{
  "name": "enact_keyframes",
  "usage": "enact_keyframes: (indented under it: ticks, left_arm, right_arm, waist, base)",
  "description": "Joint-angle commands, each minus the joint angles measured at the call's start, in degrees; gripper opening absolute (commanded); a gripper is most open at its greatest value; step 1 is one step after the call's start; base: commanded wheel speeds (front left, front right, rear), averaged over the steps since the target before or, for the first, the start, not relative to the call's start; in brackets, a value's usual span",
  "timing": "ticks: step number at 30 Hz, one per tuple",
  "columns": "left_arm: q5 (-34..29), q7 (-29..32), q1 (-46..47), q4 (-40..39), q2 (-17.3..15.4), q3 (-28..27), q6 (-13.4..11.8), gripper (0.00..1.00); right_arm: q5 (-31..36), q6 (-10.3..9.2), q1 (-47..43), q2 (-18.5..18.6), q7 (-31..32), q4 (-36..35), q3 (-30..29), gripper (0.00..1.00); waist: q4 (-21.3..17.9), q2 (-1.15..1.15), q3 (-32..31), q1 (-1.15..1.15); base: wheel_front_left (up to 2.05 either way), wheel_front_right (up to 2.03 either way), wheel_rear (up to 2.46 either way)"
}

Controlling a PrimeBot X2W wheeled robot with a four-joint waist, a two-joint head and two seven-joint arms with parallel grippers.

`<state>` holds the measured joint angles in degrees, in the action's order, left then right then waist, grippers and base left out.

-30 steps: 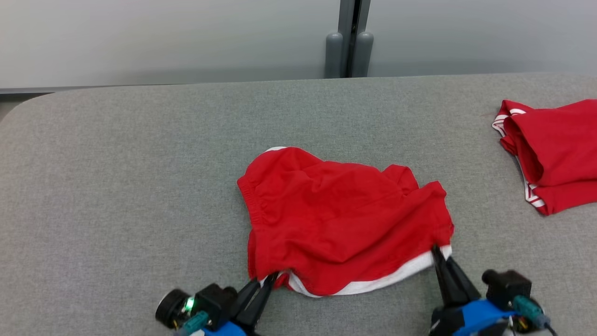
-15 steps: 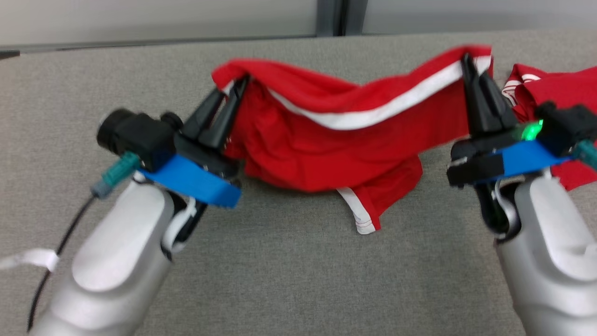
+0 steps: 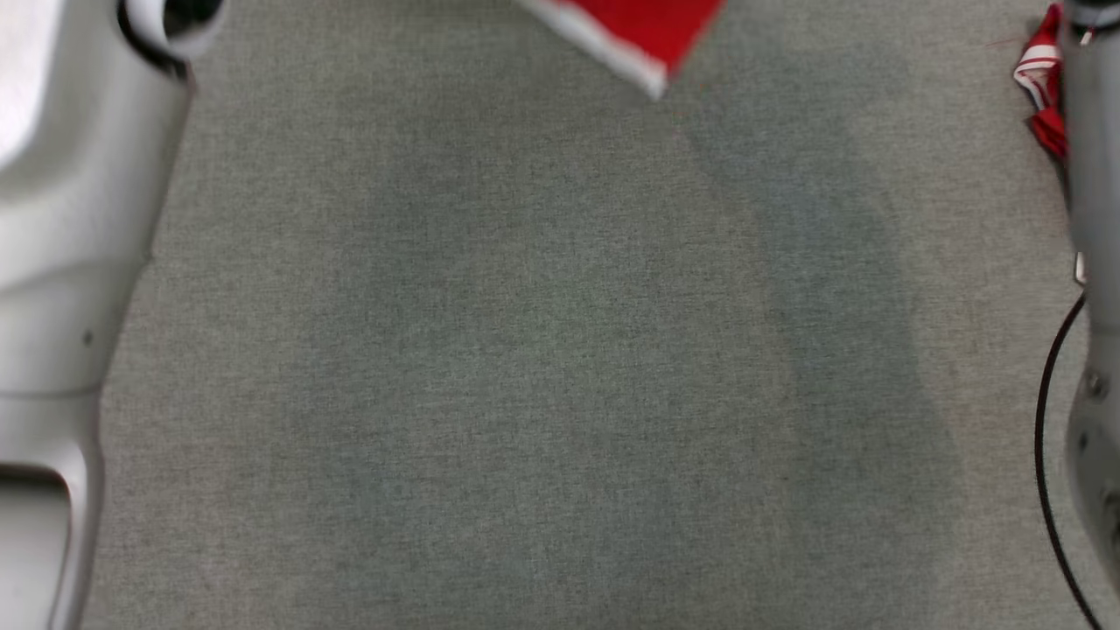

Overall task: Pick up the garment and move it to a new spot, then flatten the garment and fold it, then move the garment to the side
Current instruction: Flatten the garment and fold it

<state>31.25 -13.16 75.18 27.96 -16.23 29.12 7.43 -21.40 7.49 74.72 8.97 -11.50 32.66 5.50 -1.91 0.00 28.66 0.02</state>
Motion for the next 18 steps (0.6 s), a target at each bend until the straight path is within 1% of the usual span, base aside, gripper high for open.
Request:
enact_keyframes:
  ticks: [1,3,5,8,11,13,15,18]
  left_arm:
    - [0.8,-0.3,3.5,1.4,0.3,0.9,0.0,0.00]
    - [1.6,-0.6,7.0,3.3,0.7,2.1,0.0,0.00]
    - [2.6,-0.9,8.9,5.2,1.3,3.4,0.0,0.00]
    - [4.2,-1.4,8.9,7.2,1.6,5.8,0.0,0.00]
    - [5.5,-1.8,5.1,8.5,1.4,7.9,0.0,0.00]
    - [6.2,-2.0,1.7,8.5,1.4,8.4,0.0,0.00]
    - [6.1,-2.1,-2.5,7.1,1.2,8.3,0.0,0.00]
    - [5.0,-2.1,-11.0,4.4,1.2,6.4,0.0,0.00]
  right_arm:
    - [-1.1,0.02,3.7,0.3,-0.2,2.0,-0.2,0.00]
    - [-1.5,0.02,7.1,0.6,-0.7,4.8,0.2,0.00]
    - [-1.6,0.02,8.7,0.8,-1.0,7.3,1.2,0.00]
    - [-2.2,0.02,8.9,0.9,-1.9,10.3,2.4,0.00]
    - [-3.3,0.02,5.5,0.8,-2.8,12.3,4.2,0.00]
    - [-4.1,0.02,2.6,1.2,-3.4,12.3,5.4,0.00]
    - [-4.9,0.02,-1.2,1.6,-3.6,11.5,6.5,0.00]
    - [-6.1,0.02,-8.4,2.0,-3.7,9.0,8.2,0.00]
  waist:
    - [0.3,0.00,0.5,-0.02]
    - [0.3,0.00,0.8,-0.02]
    - [0.4,0.00,0.8,-0.02]
    - [0.6,0.00,0.8,-0.02]
    - [0.7,0.00,0.8,-0.02]
    - [0.8,0.00,0.7,-0.02]
    - [1.0,0.00,0.5,-0.02]
    - [1.2,0.00,-0.5,-0.02]
  base:
    - [0.00,0.00,0.00]
    - [0.00,0.00,0.00]
    - [0.00,0.00,0.00]
    - [0.00,0.00,0.00]
    - [0.00,0.00,0.00]
    - [0.00,0.00,0.00]
    - [0.00,0.00,0.00]
    - [0.00,0.00,0.00]
